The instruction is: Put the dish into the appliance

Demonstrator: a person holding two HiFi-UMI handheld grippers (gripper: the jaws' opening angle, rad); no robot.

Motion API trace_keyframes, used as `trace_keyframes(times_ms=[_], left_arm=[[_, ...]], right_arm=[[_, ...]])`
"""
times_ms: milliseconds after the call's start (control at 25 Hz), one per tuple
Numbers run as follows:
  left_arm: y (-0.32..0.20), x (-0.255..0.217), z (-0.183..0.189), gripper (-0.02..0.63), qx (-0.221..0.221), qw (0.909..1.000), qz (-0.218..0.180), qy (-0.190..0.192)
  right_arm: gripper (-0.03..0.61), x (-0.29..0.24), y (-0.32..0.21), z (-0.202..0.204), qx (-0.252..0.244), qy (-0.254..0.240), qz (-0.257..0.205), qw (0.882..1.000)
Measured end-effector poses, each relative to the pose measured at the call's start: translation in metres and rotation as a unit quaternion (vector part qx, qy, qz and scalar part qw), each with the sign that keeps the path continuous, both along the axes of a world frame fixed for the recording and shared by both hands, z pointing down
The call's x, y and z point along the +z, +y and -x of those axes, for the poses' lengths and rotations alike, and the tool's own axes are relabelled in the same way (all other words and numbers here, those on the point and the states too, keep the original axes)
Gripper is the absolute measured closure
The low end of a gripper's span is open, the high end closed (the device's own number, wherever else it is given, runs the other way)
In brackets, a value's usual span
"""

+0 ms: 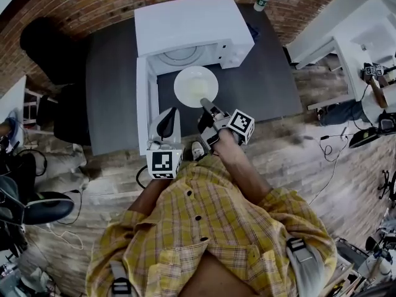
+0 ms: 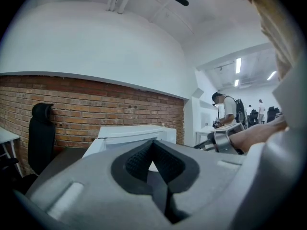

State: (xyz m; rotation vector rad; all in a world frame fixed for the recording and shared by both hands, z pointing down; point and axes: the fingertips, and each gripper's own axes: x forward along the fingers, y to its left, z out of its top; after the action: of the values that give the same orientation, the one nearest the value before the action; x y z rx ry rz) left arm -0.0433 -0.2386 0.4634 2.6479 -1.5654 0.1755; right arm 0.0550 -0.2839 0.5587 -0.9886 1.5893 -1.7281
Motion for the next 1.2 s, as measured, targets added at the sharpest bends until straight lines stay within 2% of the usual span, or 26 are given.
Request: trace_keyframes(times_ms=[240,400,1000,1200], left_arm=[[-0.005,0.002,0.001,0.617,-0.011,0.9999,0.003,-0.009],[-0.009,0.009,0.001,0.617,-0.016,0.9998,0.013,-0.009],[-0.028,0.009,0.004,0.617,-0.028,0.9996,0.002,-0.004],[-0.034,0.011,0.004,0.617,-0.028,0.9996,0.004,-0.001]], right_arm=[[0.561,0.012,-0.019,-0.002,0.000,-0.014,0.005,1.000],[0.561,0.016,-0.031,-0.004,0.002,-0.011,0.005,1.000],[0.561,0.061,-0.071,0.004,0.003,0.004,0.018,1.000],[0.561,0.074,-0.087,0.007,0.012,-0.013,0.027,0.999]])
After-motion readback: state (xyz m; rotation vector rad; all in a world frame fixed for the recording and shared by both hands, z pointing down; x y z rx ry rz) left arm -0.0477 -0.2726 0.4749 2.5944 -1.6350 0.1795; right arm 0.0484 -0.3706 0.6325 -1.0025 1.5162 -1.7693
